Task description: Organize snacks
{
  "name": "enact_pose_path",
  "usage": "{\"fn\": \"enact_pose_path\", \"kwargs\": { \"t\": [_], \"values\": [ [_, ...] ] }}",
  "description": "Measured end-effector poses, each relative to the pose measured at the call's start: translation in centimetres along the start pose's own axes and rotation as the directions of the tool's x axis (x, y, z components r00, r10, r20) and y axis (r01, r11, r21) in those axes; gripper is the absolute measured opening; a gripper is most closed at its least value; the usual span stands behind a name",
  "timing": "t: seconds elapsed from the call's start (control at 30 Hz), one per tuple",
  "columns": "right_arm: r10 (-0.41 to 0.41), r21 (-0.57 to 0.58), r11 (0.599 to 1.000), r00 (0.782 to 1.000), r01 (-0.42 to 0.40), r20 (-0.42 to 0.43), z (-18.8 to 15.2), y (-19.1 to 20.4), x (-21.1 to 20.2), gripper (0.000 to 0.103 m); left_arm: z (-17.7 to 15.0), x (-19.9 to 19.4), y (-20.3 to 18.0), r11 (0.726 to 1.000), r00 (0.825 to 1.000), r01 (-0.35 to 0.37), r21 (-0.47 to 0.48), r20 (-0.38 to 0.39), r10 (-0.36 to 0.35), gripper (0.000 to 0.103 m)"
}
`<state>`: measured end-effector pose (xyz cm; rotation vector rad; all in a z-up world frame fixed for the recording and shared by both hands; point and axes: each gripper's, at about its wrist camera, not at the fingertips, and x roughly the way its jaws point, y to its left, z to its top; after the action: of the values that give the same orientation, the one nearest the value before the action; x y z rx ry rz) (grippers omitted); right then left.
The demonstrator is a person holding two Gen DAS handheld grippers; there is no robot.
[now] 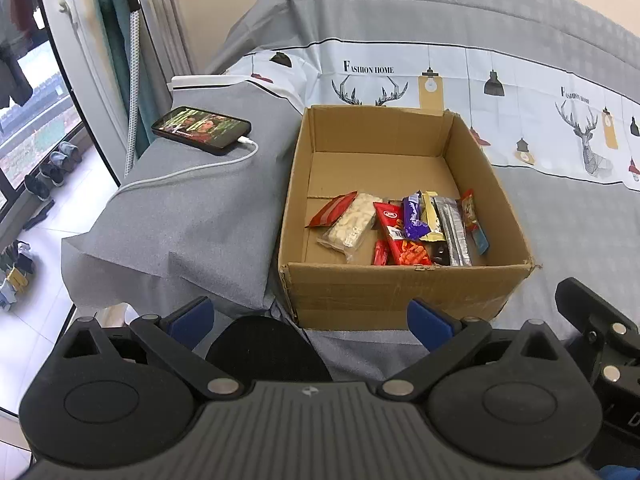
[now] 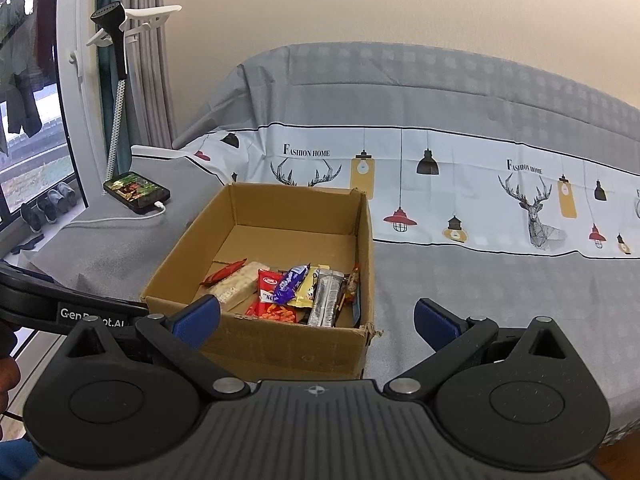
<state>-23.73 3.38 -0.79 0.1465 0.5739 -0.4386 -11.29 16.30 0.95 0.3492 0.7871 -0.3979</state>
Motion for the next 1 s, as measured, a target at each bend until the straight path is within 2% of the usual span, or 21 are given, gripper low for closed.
{"fn": "enact_pose_path", "kwargs": {
  "t": [1.0],
  "values": [
    [0.001,0.006,1.000,1.000,-0.001,-0.011,-0.11,0.02,0.16,0.102,-0.28,0.02,-0.07,1.000,1.000,-0.002,0.005,-0.005,0.002,0.103]
  ]
}}
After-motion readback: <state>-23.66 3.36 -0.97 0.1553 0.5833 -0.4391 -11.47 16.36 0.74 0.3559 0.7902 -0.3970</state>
